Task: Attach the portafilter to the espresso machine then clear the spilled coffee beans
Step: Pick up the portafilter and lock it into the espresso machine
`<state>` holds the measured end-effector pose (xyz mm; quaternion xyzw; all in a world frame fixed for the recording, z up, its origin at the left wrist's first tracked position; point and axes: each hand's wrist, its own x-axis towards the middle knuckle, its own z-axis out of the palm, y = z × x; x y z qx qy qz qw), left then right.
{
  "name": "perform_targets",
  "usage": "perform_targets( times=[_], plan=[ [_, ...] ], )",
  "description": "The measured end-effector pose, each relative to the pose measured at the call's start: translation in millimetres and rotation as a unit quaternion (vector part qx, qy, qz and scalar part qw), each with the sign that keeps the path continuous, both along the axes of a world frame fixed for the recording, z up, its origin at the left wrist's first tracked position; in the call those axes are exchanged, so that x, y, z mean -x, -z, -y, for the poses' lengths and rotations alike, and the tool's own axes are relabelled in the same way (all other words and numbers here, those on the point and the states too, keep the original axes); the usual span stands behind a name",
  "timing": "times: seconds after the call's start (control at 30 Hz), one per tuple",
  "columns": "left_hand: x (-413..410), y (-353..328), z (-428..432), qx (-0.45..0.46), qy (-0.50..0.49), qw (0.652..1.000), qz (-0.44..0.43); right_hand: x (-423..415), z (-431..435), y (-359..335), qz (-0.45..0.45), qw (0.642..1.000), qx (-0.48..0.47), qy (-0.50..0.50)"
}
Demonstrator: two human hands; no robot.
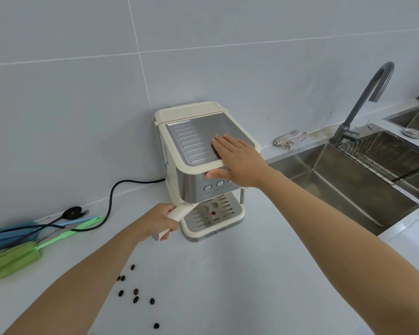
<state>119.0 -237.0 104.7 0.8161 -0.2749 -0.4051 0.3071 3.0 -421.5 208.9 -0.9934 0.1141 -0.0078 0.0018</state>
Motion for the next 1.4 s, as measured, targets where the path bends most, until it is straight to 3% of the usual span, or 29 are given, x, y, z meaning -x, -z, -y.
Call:
perform_targets(
  times=[0.37,0.87,1.4],
  plan=[
    [-20,-10,1,0.008,0.003,1.0,0.007,0,-1,1,0.005,1.0,0.007,0.0],
    [45,10,9,0.04,-0.052,0.998,0.008,0,-3,0,-0.015,1.0,0.002,0.015],
    [109,9,47,0.095,-0.199,0.971,-0.097,1,-4,0,-0.005,1.0,0.015,0.011]
  ],
)
